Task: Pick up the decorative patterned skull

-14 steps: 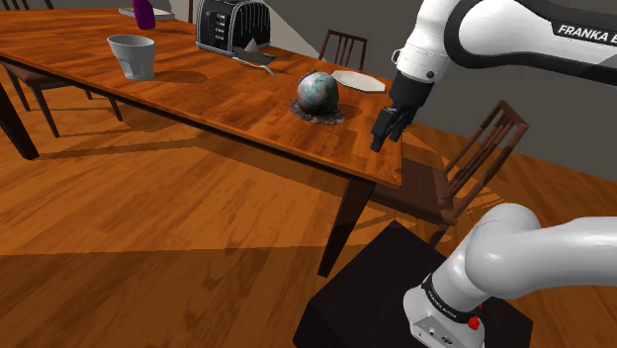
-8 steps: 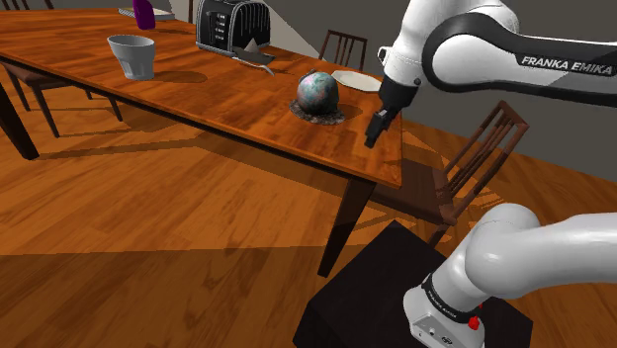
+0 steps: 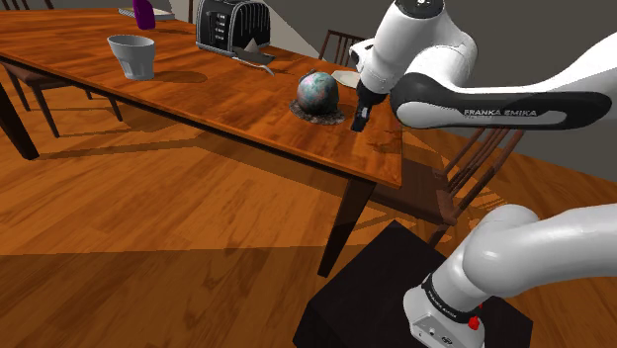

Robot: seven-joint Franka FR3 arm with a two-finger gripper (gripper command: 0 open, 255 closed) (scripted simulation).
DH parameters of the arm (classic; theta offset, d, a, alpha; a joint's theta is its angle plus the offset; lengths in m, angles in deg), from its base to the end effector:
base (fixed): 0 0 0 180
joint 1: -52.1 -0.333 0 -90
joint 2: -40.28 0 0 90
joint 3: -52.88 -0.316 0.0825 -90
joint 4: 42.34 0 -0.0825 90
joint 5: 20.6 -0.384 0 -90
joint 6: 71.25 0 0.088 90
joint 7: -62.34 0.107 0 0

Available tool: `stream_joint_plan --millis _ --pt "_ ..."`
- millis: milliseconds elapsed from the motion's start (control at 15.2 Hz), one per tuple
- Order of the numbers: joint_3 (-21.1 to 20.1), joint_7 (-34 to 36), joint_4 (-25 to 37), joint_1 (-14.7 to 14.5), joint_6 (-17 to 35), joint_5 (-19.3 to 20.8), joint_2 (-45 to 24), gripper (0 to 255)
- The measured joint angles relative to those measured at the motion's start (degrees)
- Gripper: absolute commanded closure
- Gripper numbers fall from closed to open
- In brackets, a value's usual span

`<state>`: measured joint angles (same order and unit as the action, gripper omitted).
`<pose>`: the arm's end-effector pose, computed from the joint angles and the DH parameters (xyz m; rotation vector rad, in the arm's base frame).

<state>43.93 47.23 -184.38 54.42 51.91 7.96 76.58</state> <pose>0.3886 0.0326 0.5395 2.4502 0.7302 0.3076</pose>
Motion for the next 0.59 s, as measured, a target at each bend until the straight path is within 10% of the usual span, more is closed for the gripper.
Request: stream_joint_plan --millis 594 --pt "-6.9 4.0 2.8 10.6 24.1 35.3 -9.8 0"
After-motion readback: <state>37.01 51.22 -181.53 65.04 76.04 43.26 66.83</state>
